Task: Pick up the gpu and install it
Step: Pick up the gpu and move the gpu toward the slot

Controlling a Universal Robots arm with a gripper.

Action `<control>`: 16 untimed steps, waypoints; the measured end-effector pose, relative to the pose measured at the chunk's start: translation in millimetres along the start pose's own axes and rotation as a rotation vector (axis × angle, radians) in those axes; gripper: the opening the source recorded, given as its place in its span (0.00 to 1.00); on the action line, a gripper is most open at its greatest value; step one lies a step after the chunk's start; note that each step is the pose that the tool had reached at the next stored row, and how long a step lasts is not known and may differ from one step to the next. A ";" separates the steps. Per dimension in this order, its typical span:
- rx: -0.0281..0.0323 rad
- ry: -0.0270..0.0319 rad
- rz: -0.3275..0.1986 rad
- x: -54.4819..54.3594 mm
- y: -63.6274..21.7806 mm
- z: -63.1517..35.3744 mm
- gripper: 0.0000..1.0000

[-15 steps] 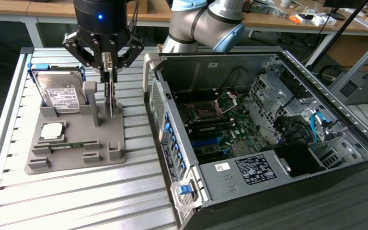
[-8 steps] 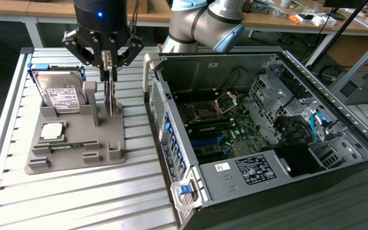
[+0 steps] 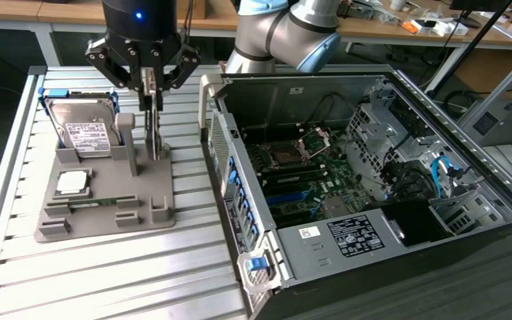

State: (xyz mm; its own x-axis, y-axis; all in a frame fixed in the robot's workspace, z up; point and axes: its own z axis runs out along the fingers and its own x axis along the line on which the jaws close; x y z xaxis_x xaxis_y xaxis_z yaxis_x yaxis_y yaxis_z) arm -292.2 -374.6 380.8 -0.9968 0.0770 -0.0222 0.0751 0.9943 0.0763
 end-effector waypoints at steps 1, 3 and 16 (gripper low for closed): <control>0.0000 0.0000 0.000 0.0 0.0 -0.4 0.27; 0.0000 0.0000 0.000 0.0 0.1 -1.3 0.27; 0.0000 0.0000 0.000 -0.2 0.5 -6.7 0.27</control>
State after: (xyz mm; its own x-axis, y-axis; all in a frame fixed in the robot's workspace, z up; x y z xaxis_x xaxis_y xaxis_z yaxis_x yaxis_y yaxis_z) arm -292.2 -374.6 387.5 -0.9968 0.0770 -0.0222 0.0751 0.9943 0.0763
